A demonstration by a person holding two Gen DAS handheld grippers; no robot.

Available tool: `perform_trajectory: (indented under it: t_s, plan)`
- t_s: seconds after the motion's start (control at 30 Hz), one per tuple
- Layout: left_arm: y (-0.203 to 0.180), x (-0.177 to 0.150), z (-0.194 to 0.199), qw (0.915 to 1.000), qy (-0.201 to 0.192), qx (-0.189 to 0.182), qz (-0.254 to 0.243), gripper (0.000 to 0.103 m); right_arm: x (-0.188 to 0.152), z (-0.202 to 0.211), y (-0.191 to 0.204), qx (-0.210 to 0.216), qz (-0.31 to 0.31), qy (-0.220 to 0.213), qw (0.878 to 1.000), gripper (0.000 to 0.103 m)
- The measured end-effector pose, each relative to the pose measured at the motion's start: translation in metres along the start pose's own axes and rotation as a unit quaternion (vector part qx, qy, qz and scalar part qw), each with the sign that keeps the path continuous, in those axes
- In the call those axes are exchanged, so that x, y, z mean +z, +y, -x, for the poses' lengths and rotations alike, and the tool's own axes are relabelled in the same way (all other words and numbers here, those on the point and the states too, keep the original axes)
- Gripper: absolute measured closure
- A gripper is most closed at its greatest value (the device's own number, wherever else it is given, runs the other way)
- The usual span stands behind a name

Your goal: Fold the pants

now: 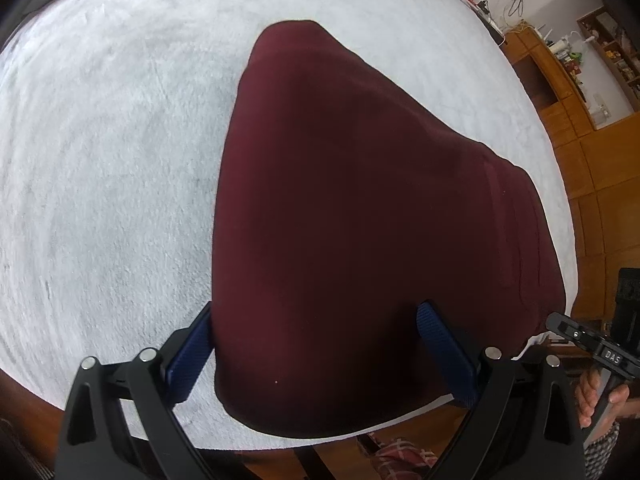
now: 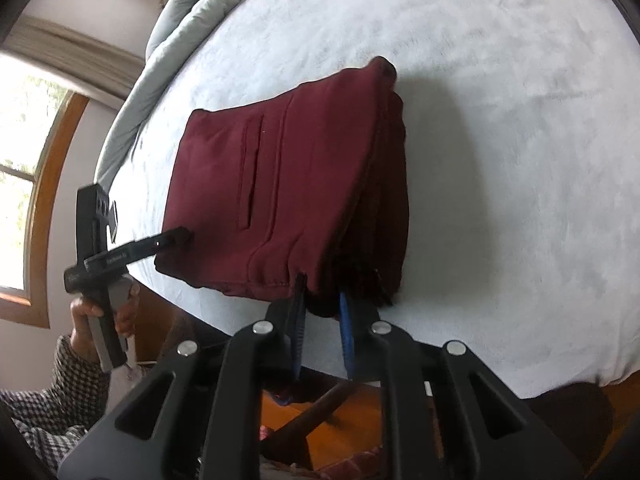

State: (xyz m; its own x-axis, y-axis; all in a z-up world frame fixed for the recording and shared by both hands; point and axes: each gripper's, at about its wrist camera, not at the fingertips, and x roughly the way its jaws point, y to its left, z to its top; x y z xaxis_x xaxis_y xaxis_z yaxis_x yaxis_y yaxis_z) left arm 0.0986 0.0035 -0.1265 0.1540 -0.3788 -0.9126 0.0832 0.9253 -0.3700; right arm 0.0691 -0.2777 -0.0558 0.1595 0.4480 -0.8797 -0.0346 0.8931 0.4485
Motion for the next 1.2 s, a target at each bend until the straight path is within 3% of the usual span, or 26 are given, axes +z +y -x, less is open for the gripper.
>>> perform_trajectory:
  t_s: [0.13, 0.27, 0.33, 0.37, 0.53, 0.7, 0.77, 0.87, 0.93, 0.97, 1.03, 1.1, 1.13, 1.17, 1.2]
  plan:
    - [0.004, 0.01, -0.002, 0.9996, 0.01, -0.026, -0.002, 0.005, 0.001, 0.006, 0.004, 0.011, 0.002, -0.006, 1.0, 0.087]
    - [0.02, 0.019, -0.007, 0.995, 0.034, -0.093, 0.015, 0.011, 0.0, 0.004, 0.003, 0.004, 0.002, -0.004, 1.0, 0.086]
    - [0.03, 0.022, -0.01, 0.9935, 0.043, -0.102, 0.028, 0.032, -0.001, 0.004, -0.001, 0.009, -0.005, -0.005, 1.0, 0.085]
    - [0.035, 0.022, -0.01, 0.9922, 0.044, -0.111, 0.036, 0.035, -0.001, 0.003, -0.003, 0.013, -0.008, -0.006, 1.0, 0.084]
    - [0.048, 0.021, -0.006, 0.9855, 0.032, -0.149, 0.074, 0.072, -0.002, 0.002, -0.005, 0.016, -0.016, -0.006, 1.0, 0.082]
    - [0.034, 0.02, 0.015, 0.9856, 0.003, -0.152, 0.074, 0.082, -0.002, 0.004, -0.005, 0.016, -0.012, -0.008, 1.0, 0.082]
    - [0.035, 0.021, 0.018, 0.9871, 0.0, -0.146, 0.065, 0.082, -0.003, 0.002, -0.004, 0.014, -0.011, -0.003, 1.0, 0.082]
    - [0.043, 0.014, -0.011, 0.9905, 0.026, -0.116, 0.07, 0.079, -0.003, -0.01, -0.009, 0.018, -0.015, 0.009, 1.0, 0.079]
    - [0.035, 0.015, -0.01, 0.9931, 0.013, -0.104, 0.053, 0.074, -0.002, -0.01, -0.008, 0.017, -0.013, 0.009, 1.0, 0.079]
    - [0.031, 0.016, -0.007, 0.9938, 0.008, -0.101, 0.046, 0.071, -0.001, -0.007, -0.006, 0.009, -0.006, 0.005, 1.0, 0.074]
    - [0.024, 0.02, 0.001, 0.9957, -0.002, -0.082, 0.041, 0.046, 0.002, -0.001, -0.002, -0.006, 0.006, 0.001, 1.0, 0.062]
    - [0.015, 0.026, 0.005, 0.9984, -0.009, -0.052, 0.019, 0.028, 0.006, 0.008, 0.001, -0.017, 0.014, -0.011, 1.0, 0.061]
    - [0.009, 0.029, 0.006, 0.9988, -0.015, -0.045, 0.01, 0.021, 0.009, 0.013, 0.001, -0.018, 0.015, -0.018, 1.0, 0.054]
    - [0.006, 0.032, 0.008, 0.999, -0.02, -0.039, 0.003, 0.02, 0.012, 0.017, 0.001, -0.018, 0.011, -0.025, 0.999, 0.036]
    - [0.003, 0.038, 0.007, 0.9991, -0.022, -0.037, 0.0, 0.018, 0.016, 0.02, -0.001, -0.018, 0.005, -0.033, 0.999, 0.027]
